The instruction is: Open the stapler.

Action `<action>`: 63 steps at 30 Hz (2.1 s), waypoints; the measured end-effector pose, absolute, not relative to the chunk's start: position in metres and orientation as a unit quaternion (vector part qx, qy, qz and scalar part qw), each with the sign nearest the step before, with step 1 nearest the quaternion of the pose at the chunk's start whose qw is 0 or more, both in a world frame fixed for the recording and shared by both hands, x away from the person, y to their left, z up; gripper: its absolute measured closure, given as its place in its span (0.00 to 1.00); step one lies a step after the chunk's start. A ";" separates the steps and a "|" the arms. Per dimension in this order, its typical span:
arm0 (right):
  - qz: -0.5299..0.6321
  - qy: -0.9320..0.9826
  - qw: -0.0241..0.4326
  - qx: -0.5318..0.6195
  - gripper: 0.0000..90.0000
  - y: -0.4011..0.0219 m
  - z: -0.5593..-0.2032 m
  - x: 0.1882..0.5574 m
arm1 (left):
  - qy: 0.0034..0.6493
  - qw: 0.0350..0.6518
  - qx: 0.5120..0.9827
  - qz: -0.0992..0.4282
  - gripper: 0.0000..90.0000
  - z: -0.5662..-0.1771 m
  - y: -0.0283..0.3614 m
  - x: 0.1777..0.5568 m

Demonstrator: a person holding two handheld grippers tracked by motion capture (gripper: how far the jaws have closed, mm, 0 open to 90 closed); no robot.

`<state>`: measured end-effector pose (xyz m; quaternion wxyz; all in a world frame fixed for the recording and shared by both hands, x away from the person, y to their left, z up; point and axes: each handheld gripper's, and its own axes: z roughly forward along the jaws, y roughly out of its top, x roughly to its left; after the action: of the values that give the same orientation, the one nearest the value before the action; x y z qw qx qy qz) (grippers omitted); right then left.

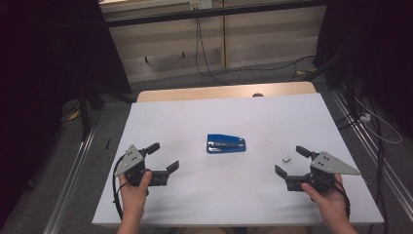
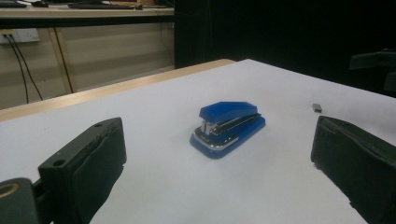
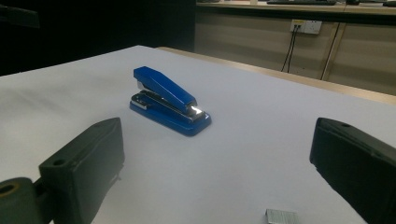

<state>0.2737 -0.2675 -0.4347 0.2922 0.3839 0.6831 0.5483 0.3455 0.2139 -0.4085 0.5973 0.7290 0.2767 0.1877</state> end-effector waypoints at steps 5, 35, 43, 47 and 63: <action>0.546 0.682 0.292 0.390 0.03 -0.266 -0.435 0.281 | 0.271 0.589 0.739 0.182 0.04 -0.410 0.199 0.355; 0.534 0.690 0.304 0.383 0.04 -0.244 -0.429 0.321 | 0.259 0.581 0.758 0.141 0.05 -0.424 0.137 0.402; 0.535 0.691 0.299 0.384 0.04 -0.238 -0.429 0.329 | 0.250 0.581 0.763 0.133 0.05 -0.426 0.127 0.411; 0.534 0.692 0.299 0.382 0.04 -0.234 -0.429 0.334 | 0.246 0.582 0.764 0.131 0.05 -0.428 0.124 0.414; 0.539 0.701 0.289 0.367 0.04 -0.212 -0.426 0.354 | 0.247 0.560 0.784 0.100 0.07 -0.434 0.122 0.428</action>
<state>0.3541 -0.2123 -0.4262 0.2893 0.3668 0.7009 0.5389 0.4283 0.1216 -0.4336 0.5600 0.7843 0.2474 0.0999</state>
